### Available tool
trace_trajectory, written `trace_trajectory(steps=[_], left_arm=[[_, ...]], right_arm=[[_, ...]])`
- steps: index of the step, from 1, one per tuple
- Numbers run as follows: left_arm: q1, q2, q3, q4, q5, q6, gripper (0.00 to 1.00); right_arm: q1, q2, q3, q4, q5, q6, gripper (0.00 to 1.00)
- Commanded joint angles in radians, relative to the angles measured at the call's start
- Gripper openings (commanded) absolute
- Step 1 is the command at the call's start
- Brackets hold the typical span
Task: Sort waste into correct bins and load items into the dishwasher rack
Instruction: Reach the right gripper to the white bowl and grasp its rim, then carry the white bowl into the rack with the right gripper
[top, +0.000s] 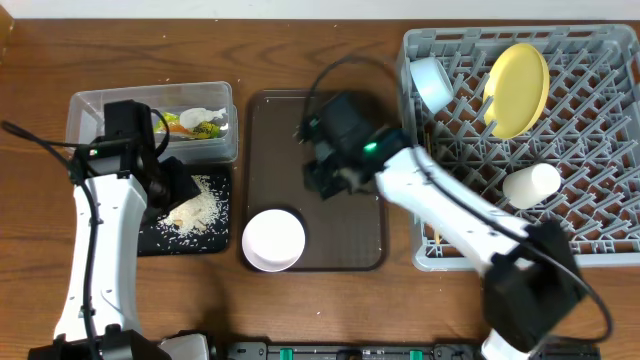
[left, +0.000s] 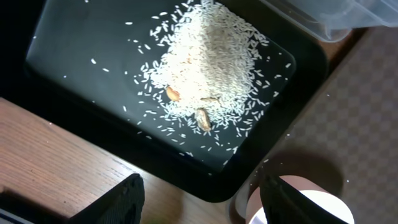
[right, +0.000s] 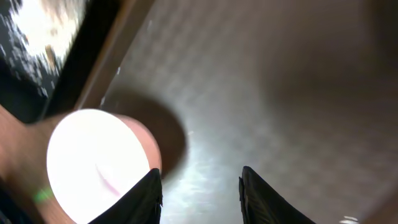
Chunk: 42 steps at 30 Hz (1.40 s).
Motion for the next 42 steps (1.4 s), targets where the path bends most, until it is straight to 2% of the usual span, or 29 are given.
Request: trace_trajectory(steps=[1,8,11,15,20,25,31,39,42], left_arm=[[0.015,-0.005,0.011,-0.010,-0.016,-0.006,0.63],[0.016,-0.005,0.011,-0.010,-0.015,-0.006,0.63],[0.016,-0.005,0.011,-0.011,-0.015,-0.006,0.63],[0.016,-0.005,0.011,-0.016,-0.015,-0.006,0.63],[0.016,-0.005,0.011,-0.017,-0.015,-0.006,0.63],[0.016,-0.005,0.011,-0.017,-0.015,-0.006,0.62],[0.016,-0.005,0.011,-0.017,-0.004,-0.006,0.62],[0.016,-0.005,0.011,-0.016,-0.004,-0.006,0.63],[0.016,-0.005,0.011,-0.016,-0.004,-0.006,0.63]], right_arm=[[0.061,0.057,-0.001,-0.005,0.010,0.019,0.39],[0.145,0.171,-0.001,-0.005,0.011,0.018,0.38],[0.142,0.179,-0.001,-0.005,0.017,0.018,0.22],[0.115,0.145,0.010,-0.013,0.080,0.018,0.17],[0.037,0.025,0.033,-0.045,0.170,-0.021,0.01],[-0.064,-0.134,0.033,-0.077,0.294,-0.064,0.01],[-0.190,-0.269,0.033,-0.126,0.586,-0.130,0.01],[-0.327,-0.281,0.033,-0.230,1.068,-0.145,0.01],[-0.350,-0.274,0.032,-0.267,1.172,-0.187,0.01]])
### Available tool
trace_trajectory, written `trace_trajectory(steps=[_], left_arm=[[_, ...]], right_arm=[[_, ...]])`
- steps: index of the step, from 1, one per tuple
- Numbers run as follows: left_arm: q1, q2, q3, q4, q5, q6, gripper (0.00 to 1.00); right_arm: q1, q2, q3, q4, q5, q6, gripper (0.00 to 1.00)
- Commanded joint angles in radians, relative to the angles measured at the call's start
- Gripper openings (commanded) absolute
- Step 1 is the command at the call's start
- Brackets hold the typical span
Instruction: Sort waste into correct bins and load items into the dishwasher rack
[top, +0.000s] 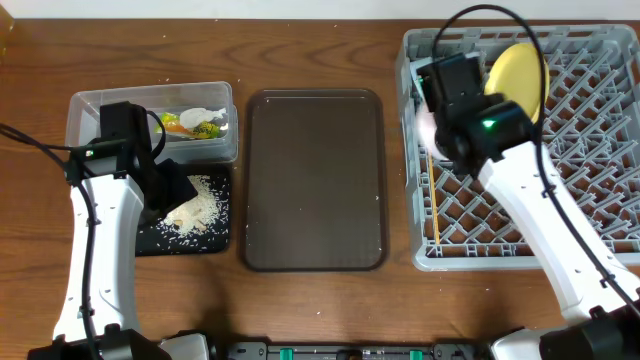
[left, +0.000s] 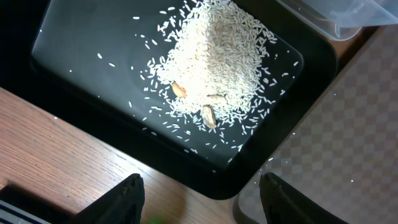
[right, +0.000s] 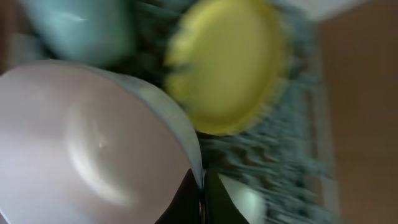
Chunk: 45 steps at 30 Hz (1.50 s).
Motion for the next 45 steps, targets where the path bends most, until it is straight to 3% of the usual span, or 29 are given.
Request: trace_trajectory(steps=[1,6,16,31,39,45], left_arm=[[0.004,-0.005,0.011,-0.002,-0.003,-0.006,0.62],[0.004,-0.005,0.011,-0.002,-0.002,-0.006,0.62],[0.004,-0.005,0.011,-0.002,-0.002,-0.006,0.62],[0.004,-0.005,0.011,-0.002,-0.002,-0.006,0.62],[0.004,-0.005,0.011,-0.003,-0.002,-0.006,0.62],[0.004,-0.005,0.011,-0.002,-0.002,-0.006,0.63]], right_arm=[[-0.023,0.011,0.010,-0.022,0.253,-0.072,0.01],[-0.029,0.026,0.008,-0.061,0.253,-0.171,0.01],[-0.033,0.139,0.008,-0.143,0.313,-0.169,0.01],[0.087,0.261,0.008,-0.177,0.304,-0.142,0.02],[0.124,0.261,0.008,-0.209,0.179,-0.142,0.04],[0.140,0.261,0.008,-0.297,-0.070,-0.141,0.01]])
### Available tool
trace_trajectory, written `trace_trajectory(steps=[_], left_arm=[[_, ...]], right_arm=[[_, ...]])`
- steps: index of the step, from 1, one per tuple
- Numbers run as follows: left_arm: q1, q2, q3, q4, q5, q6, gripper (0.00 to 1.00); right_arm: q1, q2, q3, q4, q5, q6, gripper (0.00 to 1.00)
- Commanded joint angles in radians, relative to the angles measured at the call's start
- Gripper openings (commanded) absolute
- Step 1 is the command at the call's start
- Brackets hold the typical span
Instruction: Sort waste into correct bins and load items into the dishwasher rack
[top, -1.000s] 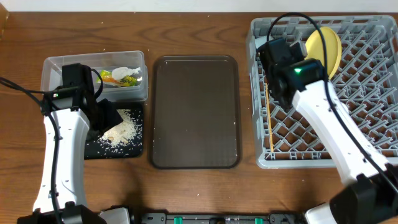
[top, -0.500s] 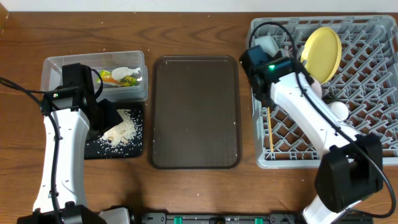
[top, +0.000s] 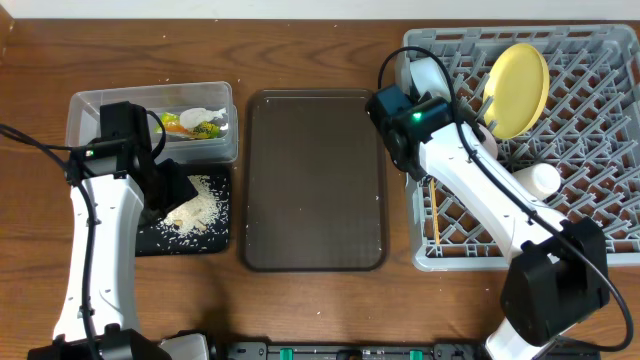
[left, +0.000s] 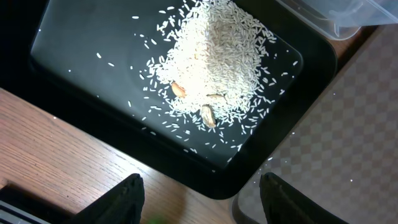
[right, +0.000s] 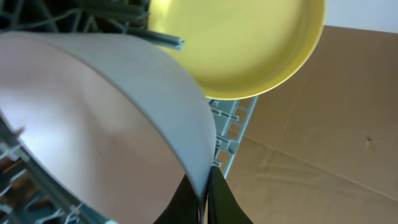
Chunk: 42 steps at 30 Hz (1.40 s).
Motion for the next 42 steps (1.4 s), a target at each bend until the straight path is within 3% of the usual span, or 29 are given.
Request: trace_trajectory(steps=[1,12,16,28,31,34,35,36,40,42], left_arm=[[0.004,-0.005,0.011,-0.003,-0.005,-0.006,0.63],[0.004,-0.005,0.011,-0.003,-0.005,-0.006,0.63],[0.004,-0.005,0.011,-0.003,-0.005,-0.006,0.63],[0.004,-0.005,0.011,-0.004,-0.005,-0.006,0.63],[0.004,-0.005,0.011,-0.003,-0.005,-0.006,0.63],[0.004,-0.005,0.011,-0.003,-0.005,-0.006,0.62],[0.004,-0.005,0.011,-0.003,-0.005,-0.006,0.62],[0.004,-0.005,0.011,-0.003,-0.005,-0.006,0.63],[0.004,-0.005,0.011,-0.003,-0.005,-0.006,0.63],[0.004,-0.005,0.011,-0.003,-0.005,-0.006,0.62]], right_arm=[[0.022,0.019,-0.013,-0.046,-0.369,0.015,0.01],[0.023,0.018,-0.013,-0.101,-0.828,0.123,0.02],[0.023,0.018,-0.012,-0.101,-0.938,0.124,0.14],[-0.013,-0.092,-0.012,0.024,-0.948,0.231,0.20],[-0.027,-0.161,-0.012,0.070,-0.939,0.219,0.32],[-0.032,-0.213,-0.012,0.140,-0.937,0.219,0.65],[-0.032,-0.226,-0.012,0.174,-0.937,0.219,0.66],[-0.032,-0.231,-0.012,0.194,-0.937,0.219,0.64],[-0.024,-0.224,-0.013,0.240,-1.024,0.187,0.15],[-0.014,-0.209,-0.013,0.231,-1.092,0.165,0.08]])
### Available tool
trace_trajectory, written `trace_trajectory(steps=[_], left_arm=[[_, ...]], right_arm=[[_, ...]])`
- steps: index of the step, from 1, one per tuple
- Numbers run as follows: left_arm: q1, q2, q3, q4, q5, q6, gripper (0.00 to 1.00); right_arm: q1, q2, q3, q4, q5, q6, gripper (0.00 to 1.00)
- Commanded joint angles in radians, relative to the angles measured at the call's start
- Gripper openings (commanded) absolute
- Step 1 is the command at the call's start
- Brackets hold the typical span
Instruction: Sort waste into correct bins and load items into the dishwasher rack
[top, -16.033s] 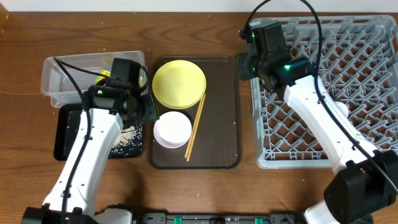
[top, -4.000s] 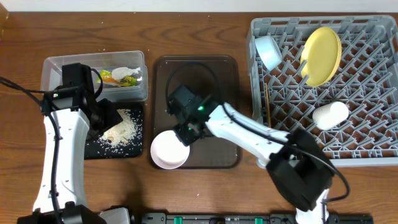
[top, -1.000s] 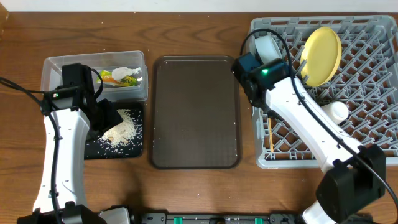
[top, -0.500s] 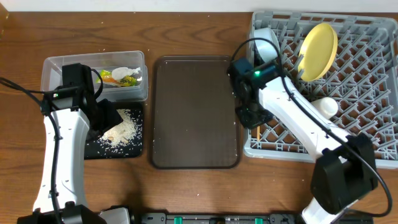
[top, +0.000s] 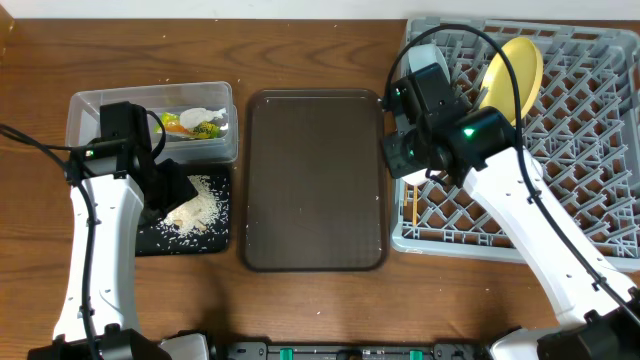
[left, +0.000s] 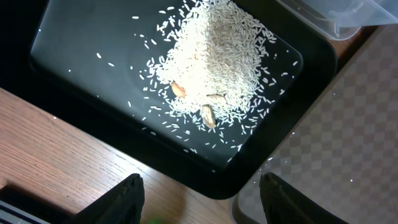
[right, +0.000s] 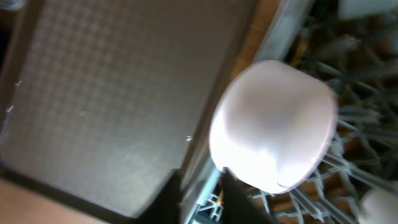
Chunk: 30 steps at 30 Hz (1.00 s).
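Observation:
A white bowl lies on its side among the prongs at the left edge of the grey dishwasher rack. My right gripper is open just below the bowl, its fingers either side of the rack's rim. Seen from overhead, the right gripper hides the bowl. A yellow plate and a pale blue bowl stand in the rack. The brown tray is bare. My left gripper hangs open over the near corner of the black bin, which holds rice.
A clear bin with wrappers sits behind the black bin. An orange stick lies in the rack's left side. The rack's left rim stands close to the brown tray's right edge. My right arm crosses over the rack.
My right gripper has let go of the white bowl, which now rests in the rack. The rack has shifted left and away from the front edge. The left arm has not moved.
The white bowl first stood on the brown tray with my right gripper open over it. Then the gripper held the bowl by its rim over the rack, then low among the prongs by the yellow plate. Now the bowl lies in the rack, released.

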Motion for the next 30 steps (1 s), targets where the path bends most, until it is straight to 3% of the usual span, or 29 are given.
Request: trace_trajectory(steps=[1,11,14,30], left_arm=[[0.004,-0.005,0.011,-0.003,-0.005,-0.006,0.63],[0.004,-0.005,0.011,-0.003,-0.005,-0.006,0.63],[0.004,-0.005,0.011,-0.003,-0.005,-0.006,0.62],[0.004,-0.005,0.011,-0.004,-0.005,-0.006,0.63]], right_arm=[[0.020,0.031,0.002,-0.013,-0.127,-0.044,0.06],[0.068,0.178,-0.026,-0.124,-0.103,-0.057,0.01],[0.068,0.212,-0.027,-0.150,-0.015,-0.008,0.01],[0.068,0.224,-0.029,-0.296,0.083,0.070,0.01]])
